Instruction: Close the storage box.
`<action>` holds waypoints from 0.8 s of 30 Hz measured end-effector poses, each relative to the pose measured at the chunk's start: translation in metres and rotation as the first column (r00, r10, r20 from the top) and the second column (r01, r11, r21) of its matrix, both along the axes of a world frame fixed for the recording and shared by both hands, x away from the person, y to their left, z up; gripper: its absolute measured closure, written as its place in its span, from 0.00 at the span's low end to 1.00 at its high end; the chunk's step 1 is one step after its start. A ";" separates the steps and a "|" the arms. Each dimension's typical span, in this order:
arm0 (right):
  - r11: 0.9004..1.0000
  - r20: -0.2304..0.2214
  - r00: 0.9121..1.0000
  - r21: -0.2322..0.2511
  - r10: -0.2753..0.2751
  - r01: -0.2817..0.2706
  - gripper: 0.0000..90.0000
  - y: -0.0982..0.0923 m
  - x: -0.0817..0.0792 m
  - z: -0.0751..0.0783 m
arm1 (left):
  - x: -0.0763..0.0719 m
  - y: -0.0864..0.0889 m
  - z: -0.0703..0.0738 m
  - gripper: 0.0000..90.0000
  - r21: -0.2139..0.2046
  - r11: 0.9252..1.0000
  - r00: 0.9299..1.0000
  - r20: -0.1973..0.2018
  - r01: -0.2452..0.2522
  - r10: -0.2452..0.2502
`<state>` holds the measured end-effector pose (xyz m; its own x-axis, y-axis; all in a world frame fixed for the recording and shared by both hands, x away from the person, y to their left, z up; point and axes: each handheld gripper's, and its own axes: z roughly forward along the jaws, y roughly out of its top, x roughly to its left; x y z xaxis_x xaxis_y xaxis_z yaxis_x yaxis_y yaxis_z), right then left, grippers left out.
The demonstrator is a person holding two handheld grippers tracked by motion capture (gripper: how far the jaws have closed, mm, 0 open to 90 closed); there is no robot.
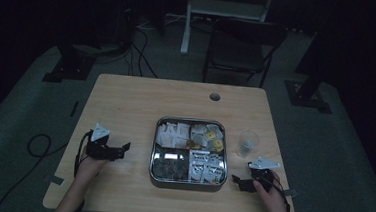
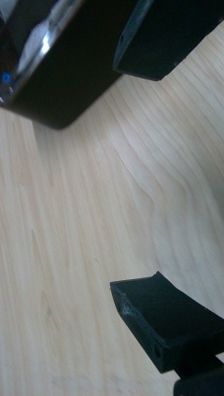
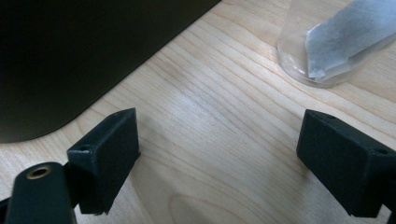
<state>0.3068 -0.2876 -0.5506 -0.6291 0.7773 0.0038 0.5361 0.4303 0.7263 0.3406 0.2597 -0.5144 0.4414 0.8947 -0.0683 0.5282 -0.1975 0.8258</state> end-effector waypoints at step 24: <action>1.000 0.000 1.000 0.001 -0.001 0.001 0.14 0.000 0.000 0.000 | -0.039 0.048 -0.021 0.01 0.041 0.985 0.982 -0.079 -0.168 0.171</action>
